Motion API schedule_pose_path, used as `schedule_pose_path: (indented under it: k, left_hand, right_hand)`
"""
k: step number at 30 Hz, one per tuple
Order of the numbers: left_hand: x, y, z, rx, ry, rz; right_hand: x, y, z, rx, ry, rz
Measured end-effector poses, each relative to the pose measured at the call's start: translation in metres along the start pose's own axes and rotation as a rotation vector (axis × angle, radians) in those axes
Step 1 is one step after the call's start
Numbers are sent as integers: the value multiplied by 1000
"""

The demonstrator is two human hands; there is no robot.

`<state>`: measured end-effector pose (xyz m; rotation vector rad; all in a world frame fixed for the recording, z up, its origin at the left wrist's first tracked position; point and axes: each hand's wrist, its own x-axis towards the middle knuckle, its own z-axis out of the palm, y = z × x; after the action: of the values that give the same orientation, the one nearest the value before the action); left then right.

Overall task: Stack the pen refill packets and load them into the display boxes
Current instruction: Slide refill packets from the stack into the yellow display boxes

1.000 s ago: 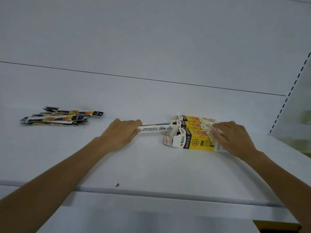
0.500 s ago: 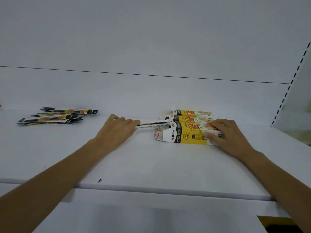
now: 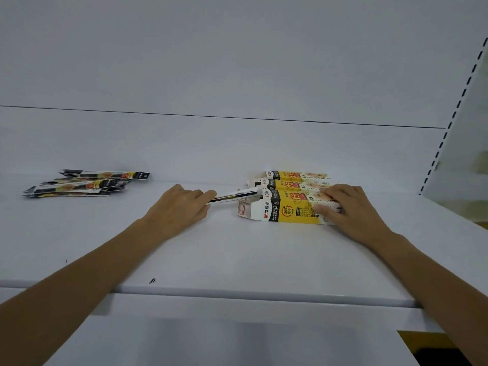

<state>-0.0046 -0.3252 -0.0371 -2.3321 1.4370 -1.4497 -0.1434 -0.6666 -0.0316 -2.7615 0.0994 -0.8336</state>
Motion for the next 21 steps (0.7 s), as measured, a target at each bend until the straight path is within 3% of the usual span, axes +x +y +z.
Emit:
schedule_pose_path:
  k: [5,9,21]
  left_hand:
    - [-6,-5,3,-86,-60,0]
    - [-6,-3,-3,-171,-18,-38]
    - [-5,-4,-8,-148,0,-34]
  right_hand:
    - [0,-2,0,-12,-17,2]
    - [0,-3,0,6,1,7]
    - [0,-4,-1,6,-18,18]
